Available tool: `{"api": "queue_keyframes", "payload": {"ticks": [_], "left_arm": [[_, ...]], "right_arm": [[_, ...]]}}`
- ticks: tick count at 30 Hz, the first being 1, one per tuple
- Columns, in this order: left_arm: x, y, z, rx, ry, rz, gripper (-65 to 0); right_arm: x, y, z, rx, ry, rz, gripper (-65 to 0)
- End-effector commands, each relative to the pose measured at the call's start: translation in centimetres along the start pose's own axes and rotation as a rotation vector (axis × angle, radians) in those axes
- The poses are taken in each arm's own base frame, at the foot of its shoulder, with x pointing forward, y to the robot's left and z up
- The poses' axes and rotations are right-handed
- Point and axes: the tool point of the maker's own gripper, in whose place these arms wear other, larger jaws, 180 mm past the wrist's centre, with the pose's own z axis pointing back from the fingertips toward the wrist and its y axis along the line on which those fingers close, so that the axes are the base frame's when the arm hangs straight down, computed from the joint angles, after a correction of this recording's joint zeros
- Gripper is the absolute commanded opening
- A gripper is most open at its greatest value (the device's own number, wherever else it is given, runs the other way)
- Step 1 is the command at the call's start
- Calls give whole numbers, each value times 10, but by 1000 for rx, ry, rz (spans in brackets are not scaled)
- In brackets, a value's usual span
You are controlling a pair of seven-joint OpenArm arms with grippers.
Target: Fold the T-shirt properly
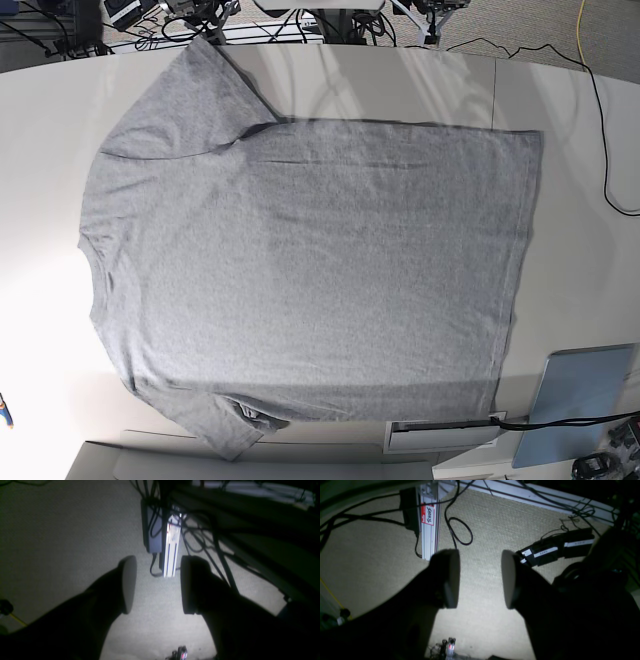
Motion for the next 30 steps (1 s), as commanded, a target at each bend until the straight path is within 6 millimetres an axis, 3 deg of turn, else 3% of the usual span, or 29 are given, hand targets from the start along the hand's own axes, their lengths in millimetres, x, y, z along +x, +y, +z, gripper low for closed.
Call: {"api": "queue_keyframes", "payload": {"ticks": [1,10,30], "left_arm": [[-9,2,2,2,9,6,-350],[-21,4,3,5,80,3,-352],[-24,10,5,20,151,-9,-352]], "right_arm": [[-7,-4,1,-5,22,-2,-379],[-8,-4,1,-5,30,-2,-379],[-9,-4,1,-5,35,-5,-379]]}}
